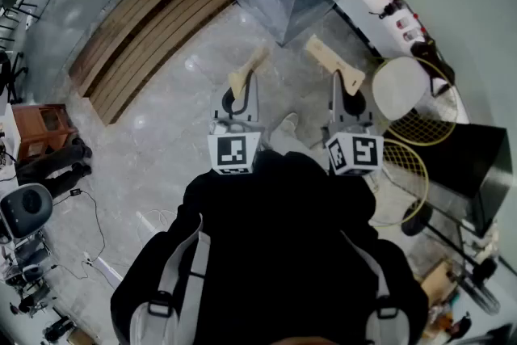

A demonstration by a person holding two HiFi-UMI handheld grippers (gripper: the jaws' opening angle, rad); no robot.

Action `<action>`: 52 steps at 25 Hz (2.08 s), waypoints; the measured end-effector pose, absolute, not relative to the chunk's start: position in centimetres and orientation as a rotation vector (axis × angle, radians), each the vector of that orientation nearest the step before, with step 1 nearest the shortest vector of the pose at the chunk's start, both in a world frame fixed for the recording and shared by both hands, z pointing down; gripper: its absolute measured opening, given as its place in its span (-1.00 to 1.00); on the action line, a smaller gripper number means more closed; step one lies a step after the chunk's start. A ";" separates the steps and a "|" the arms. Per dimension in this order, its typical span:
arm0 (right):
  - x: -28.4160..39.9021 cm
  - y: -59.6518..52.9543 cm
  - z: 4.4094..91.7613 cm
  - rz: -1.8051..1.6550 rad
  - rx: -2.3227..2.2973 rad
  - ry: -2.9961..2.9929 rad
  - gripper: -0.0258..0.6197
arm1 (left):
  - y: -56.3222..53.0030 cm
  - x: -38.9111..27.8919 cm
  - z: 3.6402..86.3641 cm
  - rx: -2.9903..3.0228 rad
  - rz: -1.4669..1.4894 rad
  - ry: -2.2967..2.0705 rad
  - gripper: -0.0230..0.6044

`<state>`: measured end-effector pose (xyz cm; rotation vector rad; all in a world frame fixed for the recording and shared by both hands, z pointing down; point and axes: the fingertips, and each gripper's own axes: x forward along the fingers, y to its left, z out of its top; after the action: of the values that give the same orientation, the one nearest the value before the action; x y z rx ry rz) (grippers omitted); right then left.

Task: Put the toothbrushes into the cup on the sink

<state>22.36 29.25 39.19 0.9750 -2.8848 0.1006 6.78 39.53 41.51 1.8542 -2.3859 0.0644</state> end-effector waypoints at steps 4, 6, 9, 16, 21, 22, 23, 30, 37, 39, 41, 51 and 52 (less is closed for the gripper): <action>23.5 29.6 39.7 0.151 0.964 -2.879 -0.82 | 39.9 7.6 41.5 1.847 0.057 -2.390 -0.83; 23.8 29.6 39.8 0.159 0.962 -2.875 -0.82 | 40.0 7.8 41.7 1.837 0.056 -2.385 -0.83; 23.9 29.3 39.8 0.141 0.973 -2.871 -0.82 | 39.7 7.9 41.8 1.837 0.070 -2.386 -0.83; 23.6 26.3 39.7 0.201 0.964 -2.907 -0.82 | 36.8 7.7 41.3 1.848 0.078 -2.401 -0.83; 22.6 22.4 39.4 0.202 0.954 -2.939 -0.82 | 33.6 6.7 41.3 1.823 0.111 -2.420 -0.83; 22.3 21.6 39.3 0.205 0.948 -2.949 -0.82 | 32.9 6.5 41.2 1.818 0.118 -2.426 -0.83; 22.1 20.9 39.3 0.208 0.942 -2.958 -0.82 | 32.2 6.4 41.2 1.815 0.127 -2.433 -0.83; 21.6 16.3 39.8 0.227 0.938 -2.993 -0.82 | 28.7 6.2 41.1 1.777 0.151 -2.471 -0.83; 21.4 14.3 40.6 0.245 0.934 -2.993 -0.82 | 27.0 6.4 42.3 1.752 0.159 -2.460 -0.83; 21.4 13.8 40.9 0.241 0.931 -2.985 -0.82 | 26.2 6.5 42.7 1.756 0.151 -2.453 -0.83; 21.4 13.2 41.0 0.232 0.934 -2.978 -0.82 | 25.2 6.5 43.0 1.770 0.147 -2.442 -0.83; 18.2 8.9 41.2 0.206 0.961 -2.957 -0.82 | 20.1 3.4 42.5 1.821 0.112 -2.434 -0.83; 17.5 8.4 41.3 0.206 0.962 -2.955 -0.82 | 19.7 2.7 42.6 1.816 0.109 -2.430 -0.83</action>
<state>17.55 8.39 41.31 0.9618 -2.9548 0.2063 2.72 19.66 42.57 1.8163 -2.4300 0.1087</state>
